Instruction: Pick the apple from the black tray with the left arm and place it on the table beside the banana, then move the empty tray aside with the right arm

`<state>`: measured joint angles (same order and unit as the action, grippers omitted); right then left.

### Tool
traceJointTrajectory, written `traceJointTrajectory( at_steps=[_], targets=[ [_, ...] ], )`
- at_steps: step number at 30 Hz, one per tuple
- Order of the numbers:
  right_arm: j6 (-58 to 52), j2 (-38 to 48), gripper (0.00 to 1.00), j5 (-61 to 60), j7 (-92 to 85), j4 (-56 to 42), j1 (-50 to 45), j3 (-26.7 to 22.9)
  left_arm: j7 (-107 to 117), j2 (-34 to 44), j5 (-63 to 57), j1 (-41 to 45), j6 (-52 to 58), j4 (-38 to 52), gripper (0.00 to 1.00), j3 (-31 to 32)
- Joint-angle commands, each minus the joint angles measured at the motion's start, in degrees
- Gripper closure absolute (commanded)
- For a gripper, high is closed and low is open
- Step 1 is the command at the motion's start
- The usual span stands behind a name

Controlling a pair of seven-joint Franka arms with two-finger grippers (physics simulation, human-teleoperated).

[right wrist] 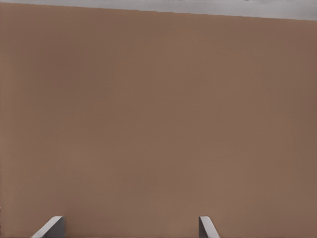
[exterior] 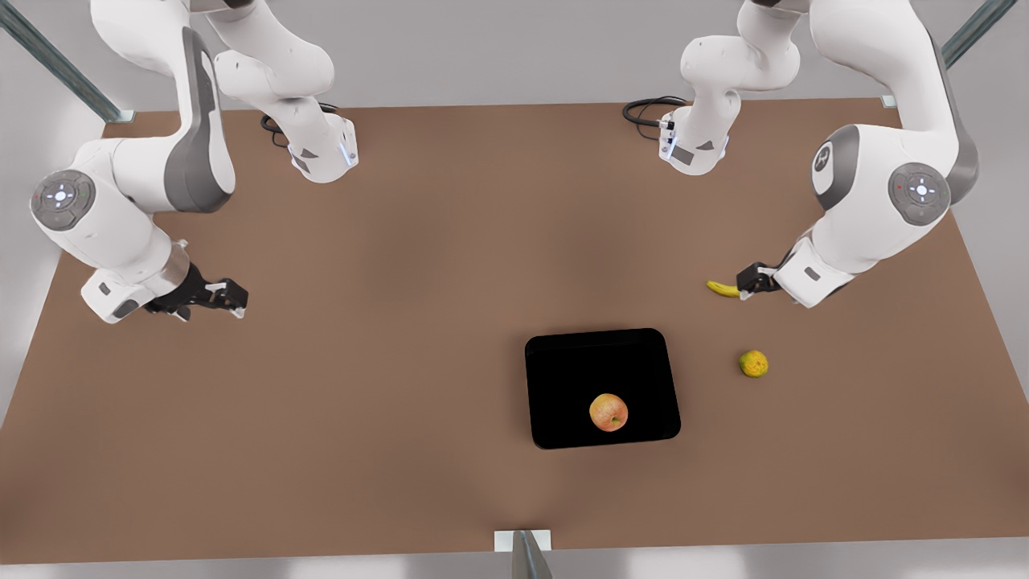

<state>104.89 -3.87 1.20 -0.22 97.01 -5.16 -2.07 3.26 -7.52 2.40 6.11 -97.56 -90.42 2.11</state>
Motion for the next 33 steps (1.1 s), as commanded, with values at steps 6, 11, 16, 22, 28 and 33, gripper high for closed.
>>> traceJointTrajectory(
  at_steps=[6,11,16,22,28,33],
  targets=[
    [-1.52,0.27,0.00,0.30,-0.92,-0.15,1.56,0.23,25.55,-8.55,-3.53,6.53,0.71,7.62,0.00,11.78],
    [-10.58,0.53,0.00,0.30,-0.66,0.11,1.56,0.40,43.68,-27.63,-8.72,15.69,-2.45,25.03,0.00,11.17],
    [-11.90,0.18,0.00,0.12,-0.66,2.66,1.47,3.39,42.18,-36.24,-10.40,13.75,-14.04,28.11,0.00,9.85],
    [-12.26,-0.61,0.00,-0.06,-0.66,2.66,-0.02,4.01,42.01,-43.89,-10.39,11.20,-22.85,26.88,0.00,8.44],
    [-12.26,-0.61,0.00,-0.06,-0.74,2.66,-0.02,3.92,43.41,-46.88,-10.75,11.91,-26.62,27.58,0.00,8.62],
    [-12.34,-0.61,0.00,-0.06,-0.74,2.57,-0.02,4.01,43.24,-48.38,-12.94,11.99,-27.59,27.67,0.00,8.62]
  ],
)
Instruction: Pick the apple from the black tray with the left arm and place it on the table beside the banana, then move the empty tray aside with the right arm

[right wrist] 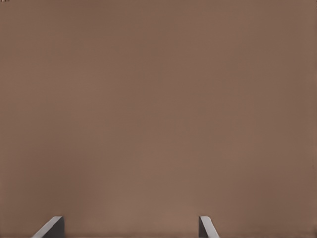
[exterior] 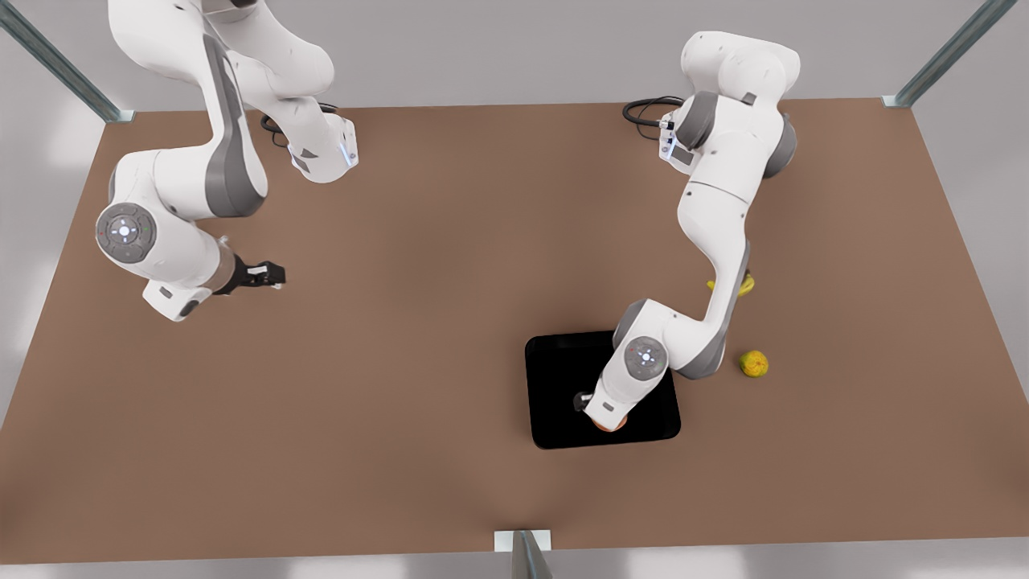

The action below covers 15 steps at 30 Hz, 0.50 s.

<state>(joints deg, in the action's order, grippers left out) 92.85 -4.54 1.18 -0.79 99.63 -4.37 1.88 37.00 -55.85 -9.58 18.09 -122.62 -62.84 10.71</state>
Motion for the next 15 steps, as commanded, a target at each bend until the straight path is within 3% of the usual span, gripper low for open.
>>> traceJointTrajectory(
  at_steps=[1,15],
  targets=[
    [-0.30,0.05,0.00,-0.04,-0.17,0.03,-0.81,-0.03,9.50,-0.23,-0.96,0.01,-2.54,0.08,0.00,0.01],
    [-0.30,0.05,0.00,-0.04,-0.17,-0.05,-0.81,-0.03,7.74,-4.71,-4.22,0.01,-7.37,0.08,0.00,-1.40]
  ],
)
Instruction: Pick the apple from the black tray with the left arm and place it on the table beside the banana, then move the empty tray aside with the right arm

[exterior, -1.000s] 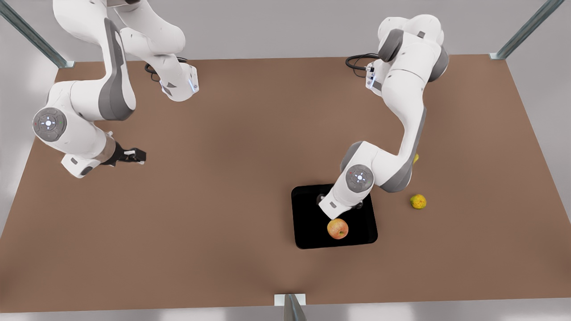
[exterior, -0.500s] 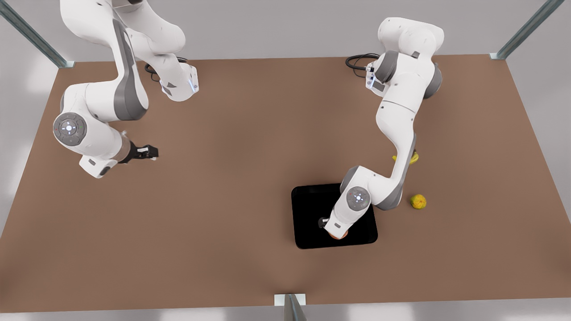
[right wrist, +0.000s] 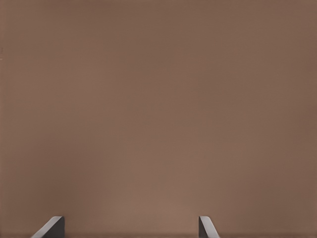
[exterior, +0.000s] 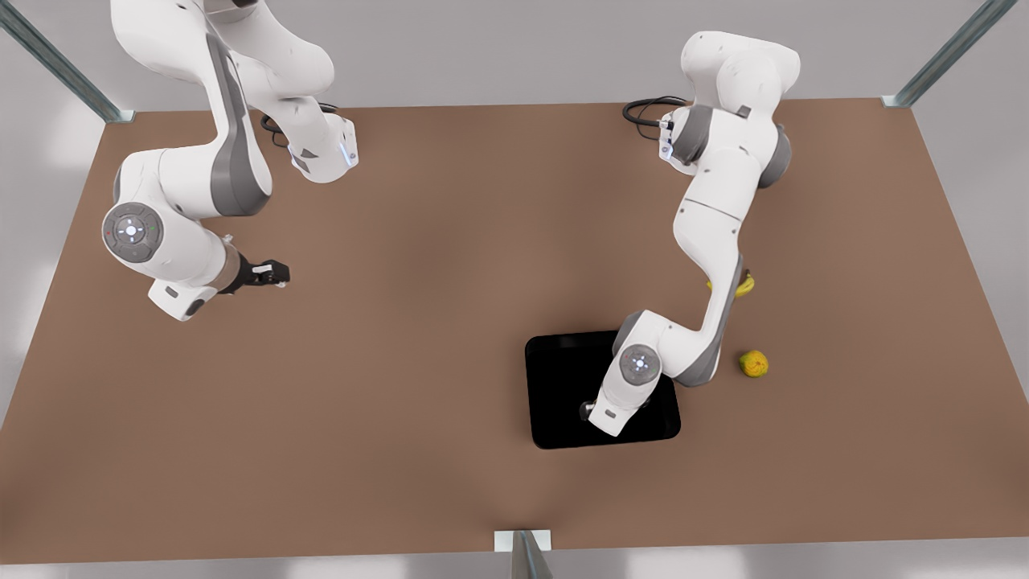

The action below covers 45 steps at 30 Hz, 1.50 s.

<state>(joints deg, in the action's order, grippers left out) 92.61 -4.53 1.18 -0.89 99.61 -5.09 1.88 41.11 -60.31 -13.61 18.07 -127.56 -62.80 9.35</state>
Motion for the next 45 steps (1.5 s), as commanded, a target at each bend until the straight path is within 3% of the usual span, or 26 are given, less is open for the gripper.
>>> traceJointTrajectory(
  at_steps=[1,7,9,14,20,23,26,28,33,34,36,38,39,41,42,43,45],
  targets=[
    [-0.06,0.05,0.00,-0.04,-0.17,-0.03,-0.09,-0.04,3.62,-0.33,-0.19,0.03,-2.69,-0.04,0.00,-0.12],
    [-0.06,0.05,0.00,-0.04,-0.17,-0.03,-0.09,-0.04,3.36,-0.42,-0.37,0.03,-2.87,-0.04,0.00,-0.12],
    [-0.06,0.05,0.00,-0.04,-0.17,-0.03,-0.09,0.05,3.27,-0.42,-0.28,0.03,-2.87,-0.04,0.12,-0.12],
    [-0.06,0.05,0.00,-0.04,-0.25,-0.03,-0.09,-0.04,3.10,0.46,-0.54,0.03,-2.16,-0.48,0.12,-0.03],
    [-0.06,0.05,0.00,-0.04,-0.25,-0.03,-0.09,0.05,1.17,9.77,-0.10,0.39,13.21,-3.38,0.12,0.32],
    [-0.50,0.05,0.00,-0.04,-0.26,-0.03,-0.09,0.05,-9.89,13.55,3.24,-6.02,19.27,-2.68,0.12,0.32],
    [0.47,-0.65,0.00,-0.74,0.71,-1.52,-2.81,0.93,-32.05,14.96,4.73,-19.03,20.25,-2.50,0.12,0.41],
    [0.47,-4.25,0.00,-1.53,8.79,-6.79,-6.33,0.93,-35.05,11.80,4.73,-20.62,14.45,-2.50,0.12,0.32],
    [0.82,-10.32,0.00,-1.62,8.89,-14.26,-11.17,0.93,-29.51,6.35,3.94,-18.16,7.59,-3.47,0.10,0.32],
    [4.07,-11.20,0.00,-1.53,8.89,-14.53,-11.34,1.72,-30.13,6.35,3.94,-18.42,7.59,-3.38,0.00,0.23],
    [14.26,-16.99,0.00,-1.53,12.39,-18.30,-11.34,4.09,-30.30,6.35,3.94,-18.69,8.03,-3.73,0.00,0.06],
    [15.76,-23.67,0.00,-1.35,24.44,-25.42,-12.39,5.68,-32.41,6.43,3.94,-19.48,8.30,-3.91,0.00,-0.12],
    [15.85,-26.93,0.00,-1.44,27.69,-29.46,-12.92,5.67,-32.59,8.01,3.94,-20.01,11.36,-3.30,0.00,-0.21],
    [20.07,-30.44,0.00,-1.35,29.89,-32.19,-14.15,5.68,-47.17,23.11,10.78,-23.25,36.32,-0.74,0.00,1.11],
    [20.33,-31.85,0.00,-1.35,31.38,-32.02,-14.77,5.68,-44.89,37.95,14.23,-24.93,39.07,-14.41,0.00,0.23],
    [20.33,-33.34,0.00,-1.27,33.06,-31.84,-14.94,5.68,-44.72,57.15,13.17,-25.46,16.91,-41.35,0.00,0.23],
    [23.41,-34.75,0.00,-1.27,34.63,-31.84,-16.17,5.68,-44.80,50.91,13.08,-25.37,31.23,-27.29,0.00,0.23]
  ],
)
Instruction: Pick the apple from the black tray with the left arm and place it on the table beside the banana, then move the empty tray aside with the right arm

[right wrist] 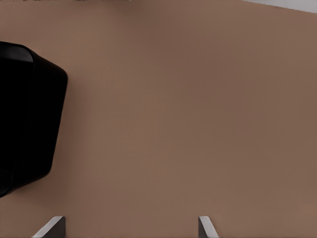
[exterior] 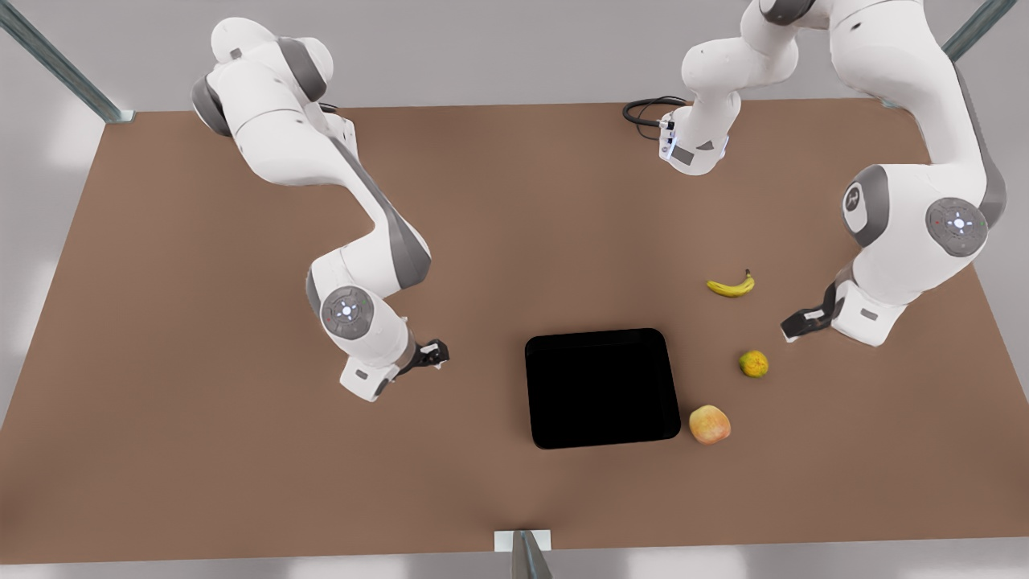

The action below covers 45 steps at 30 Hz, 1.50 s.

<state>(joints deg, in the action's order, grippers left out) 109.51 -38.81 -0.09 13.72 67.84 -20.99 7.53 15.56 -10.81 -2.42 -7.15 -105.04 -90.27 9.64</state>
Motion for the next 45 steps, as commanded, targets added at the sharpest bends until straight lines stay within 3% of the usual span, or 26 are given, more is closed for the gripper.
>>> traceJointTrajectory(
  at_steps=[1,6,17,19,20,30,35,40,45],
  targets=[
    [7.12,-1.53,0.00,0.00,21.96,-0.25,-1.77,0.03,-19.16,1.49,1.81,-0.15,8.88,0.36,0.00,0.11],
    [8.87,-5.05,0.00,0.00,25.21,-0.26,-6.16,-0.06,-19.08,1.67,0.40,-0.15,9.06,0.10,0.00,0.11],
    [26.98,-14.10,0.00,0.00,31.01,-5.97,-10.12,-0.15,-13.74,0.88,0.49,1.61,5.90,0.45,0.00,0.64],
    [27.07,-17.18,0.00,0.00,31.72,-8.25,-11.00,-0.50,-12.49,1.58,5.94,1.70,6.42,0.98,0.00,2.04],
    [28.91,-18.32,0.00,0.00,32.33,-8.78,-11.17,-0.32,-12.31,2.72,2.96,1.61,6.42,1.06,0.00,4.16],
    [36.03,-25.00,0.02,0.00,33.39,-11.51,-13.19,-0.41,-12.66,2.28,3.48,1.17,5.72,0.89,0.00,3.89],
    [36.03,-26.41,0.11,0.00,32.77,-11.42,-14.43,-0.67,-12.75,2.63,3.57,1.17,5.89,0.98,0.00,3.89],
    [35.94,-26.32,0.34,0.18,30.58,-11.33,-14.42,-0.85,-12.66,2.55,3.57,1.35,5.81,0.98,0.00,4.16],
    [35.51,-26.05,0.41,0.26,27.23,-11.15,-14.07,-1.82,-12.66,2.55,3.66,1.35,5.89,0.89,0.00,4.16]
  ],
)
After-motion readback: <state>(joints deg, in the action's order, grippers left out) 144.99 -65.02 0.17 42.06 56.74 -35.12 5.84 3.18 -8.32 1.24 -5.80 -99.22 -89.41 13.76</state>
